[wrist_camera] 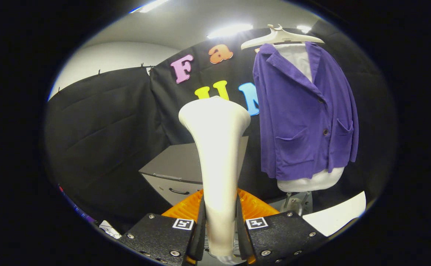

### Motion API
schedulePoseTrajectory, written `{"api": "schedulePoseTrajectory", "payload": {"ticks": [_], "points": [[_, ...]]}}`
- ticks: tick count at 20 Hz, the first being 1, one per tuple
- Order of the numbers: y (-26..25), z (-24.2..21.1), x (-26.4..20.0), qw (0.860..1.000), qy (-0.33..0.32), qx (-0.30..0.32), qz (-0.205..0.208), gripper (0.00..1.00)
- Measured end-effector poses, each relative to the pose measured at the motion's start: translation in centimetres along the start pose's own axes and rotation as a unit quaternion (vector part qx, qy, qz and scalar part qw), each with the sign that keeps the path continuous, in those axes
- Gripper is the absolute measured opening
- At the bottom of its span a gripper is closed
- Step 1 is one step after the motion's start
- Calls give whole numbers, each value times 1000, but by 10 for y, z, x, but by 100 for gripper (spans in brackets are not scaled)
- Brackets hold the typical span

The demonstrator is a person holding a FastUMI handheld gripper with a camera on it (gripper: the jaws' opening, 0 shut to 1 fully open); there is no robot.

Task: Iron the clothes twice with a garment steamer, once on the left side and once on the right side.

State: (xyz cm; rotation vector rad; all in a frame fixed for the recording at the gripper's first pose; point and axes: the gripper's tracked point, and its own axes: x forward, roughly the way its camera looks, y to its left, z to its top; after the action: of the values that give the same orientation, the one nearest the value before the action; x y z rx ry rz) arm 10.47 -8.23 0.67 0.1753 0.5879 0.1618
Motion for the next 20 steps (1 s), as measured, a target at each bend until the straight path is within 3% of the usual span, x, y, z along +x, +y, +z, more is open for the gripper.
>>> {"api": "schedulePoseTrajectory", "payload": {"ticks": [9, 13, 20], "points": [[-21, -23, -33, 999, -3, 22, -37, 37], [-32, 20, -34, 998, -35, 13, -47, 37], [-66, 133, -11, 991, -114, 13, -68, 37]]}}
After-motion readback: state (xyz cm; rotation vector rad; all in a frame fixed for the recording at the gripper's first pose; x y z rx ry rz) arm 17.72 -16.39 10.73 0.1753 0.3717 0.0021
